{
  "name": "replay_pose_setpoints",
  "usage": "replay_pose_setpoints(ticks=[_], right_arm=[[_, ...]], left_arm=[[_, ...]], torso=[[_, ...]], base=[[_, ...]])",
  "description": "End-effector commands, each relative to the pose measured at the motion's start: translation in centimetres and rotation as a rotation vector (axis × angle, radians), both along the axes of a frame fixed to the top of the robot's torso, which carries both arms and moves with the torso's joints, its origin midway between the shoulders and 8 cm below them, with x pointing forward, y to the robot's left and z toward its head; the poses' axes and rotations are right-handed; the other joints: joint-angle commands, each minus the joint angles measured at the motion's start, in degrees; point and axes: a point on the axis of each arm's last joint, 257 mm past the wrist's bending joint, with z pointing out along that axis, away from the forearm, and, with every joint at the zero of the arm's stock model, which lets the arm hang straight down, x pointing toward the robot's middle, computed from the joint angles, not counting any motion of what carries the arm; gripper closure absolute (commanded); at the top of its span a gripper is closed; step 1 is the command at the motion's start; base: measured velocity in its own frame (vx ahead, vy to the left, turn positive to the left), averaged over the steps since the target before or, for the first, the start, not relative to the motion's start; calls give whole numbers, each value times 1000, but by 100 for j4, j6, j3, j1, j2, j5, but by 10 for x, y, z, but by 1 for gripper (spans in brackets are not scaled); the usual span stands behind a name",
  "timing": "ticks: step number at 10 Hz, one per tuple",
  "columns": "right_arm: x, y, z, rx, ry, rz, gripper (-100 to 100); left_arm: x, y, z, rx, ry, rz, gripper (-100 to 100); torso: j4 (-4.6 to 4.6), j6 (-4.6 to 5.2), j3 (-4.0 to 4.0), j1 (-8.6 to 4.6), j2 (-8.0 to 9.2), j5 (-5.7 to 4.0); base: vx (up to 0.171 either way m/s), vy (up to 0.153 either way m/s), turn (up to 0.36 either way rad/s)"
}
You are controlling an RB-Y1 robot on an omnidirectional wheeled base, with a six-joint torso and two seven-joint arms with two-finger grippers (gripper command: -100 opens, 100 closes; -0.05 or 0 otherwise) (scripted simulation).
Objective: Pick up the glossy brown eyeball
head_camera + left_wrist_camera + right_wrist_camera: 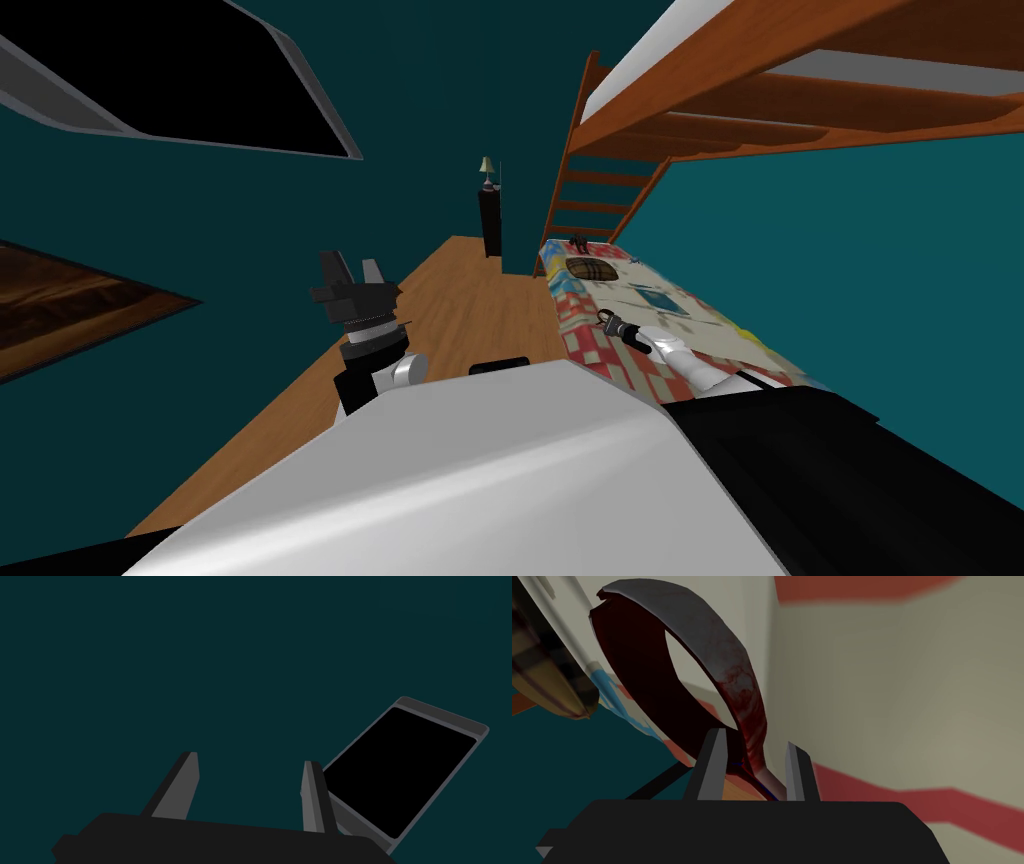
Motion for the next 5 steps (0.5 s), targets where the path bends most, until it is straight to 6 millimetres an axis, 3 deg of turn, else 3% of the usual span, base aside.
replay_pose_setpoints(ticks=[1, 3, 4, 5], right_arm=[[1, 3, 4, -2, 1, 29, 100], [5, 9, 11, -3, 1, 69, 100], [3, 6, 10, -4, 2, 55, 100], [3, 6, 10, -4, 3, 57, 0]], left_arm=[[0, 0, 0, 0, 0, 0, 0], [0, 0, 0, 0, 0, 0, 0], [0, 0, 0, 0, 0, 0, 0], [0, 0, 0, 0, 0, 0, 0]], torso=[[0, 0, 0, 0, 0, 0], [-5, 13, -10, 20, -18, 7], [-5, 4, -13, 28, -24, 8], [-3, -4, -10, 18, -17, 5]], base=[[54, 36, -253], [91, 61, -263], [37, 35, -43], [5, 7, 5]])
